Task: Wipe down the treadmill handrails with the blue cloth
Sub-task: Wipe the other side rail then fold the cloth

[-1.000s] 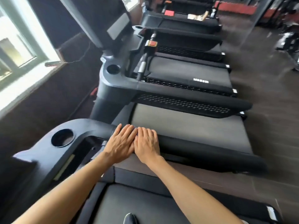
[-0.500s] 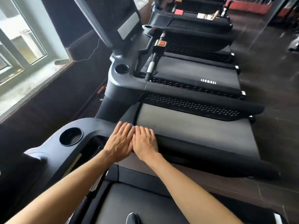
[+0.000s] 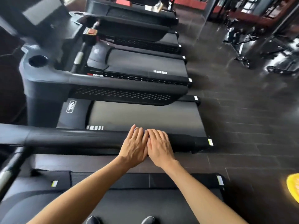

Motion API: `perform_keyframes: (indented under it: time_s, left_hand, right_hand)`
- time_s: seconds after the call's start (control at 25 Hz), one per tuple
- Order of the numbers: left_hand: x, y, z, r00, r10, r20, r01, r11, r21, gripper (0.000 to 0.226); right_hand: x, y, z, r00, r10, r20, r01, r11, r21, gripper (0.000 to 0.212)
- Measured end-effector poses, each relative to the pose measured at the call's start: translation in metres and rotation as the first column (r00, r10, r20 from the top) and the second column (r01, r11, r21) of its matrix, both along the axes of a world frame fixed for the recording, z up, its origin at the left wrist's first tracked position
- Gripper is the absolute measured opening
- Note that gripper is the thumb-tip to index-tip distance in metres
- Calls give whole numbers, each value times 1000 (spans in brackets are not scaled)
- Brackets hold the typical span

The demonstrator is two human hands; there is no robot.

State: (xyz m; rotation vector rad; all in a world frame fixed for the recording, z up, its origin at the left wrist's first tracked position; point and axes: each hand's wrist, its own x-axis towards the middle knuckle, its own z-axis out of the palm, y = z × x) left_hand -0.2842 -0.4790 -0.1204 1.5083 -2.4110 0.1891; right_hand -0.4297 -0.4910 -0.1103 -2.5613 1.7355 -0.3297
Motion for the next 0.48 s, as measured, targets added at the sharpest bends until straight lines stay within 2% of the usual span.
perform_keyframes:
  time_s: [0.24,0.48]
  left_hand:
    - [-124,-17,5,995,-65,77,59,996,72,47]
    - [-115,-18,4,994,-76,73,66,989,129,48]
  right_hand:
    - [-123,-5,2,994,-110,1,110,994,-24,46]
    - [-114,-1,-1,983,-183,-19,181,981,-68,45]
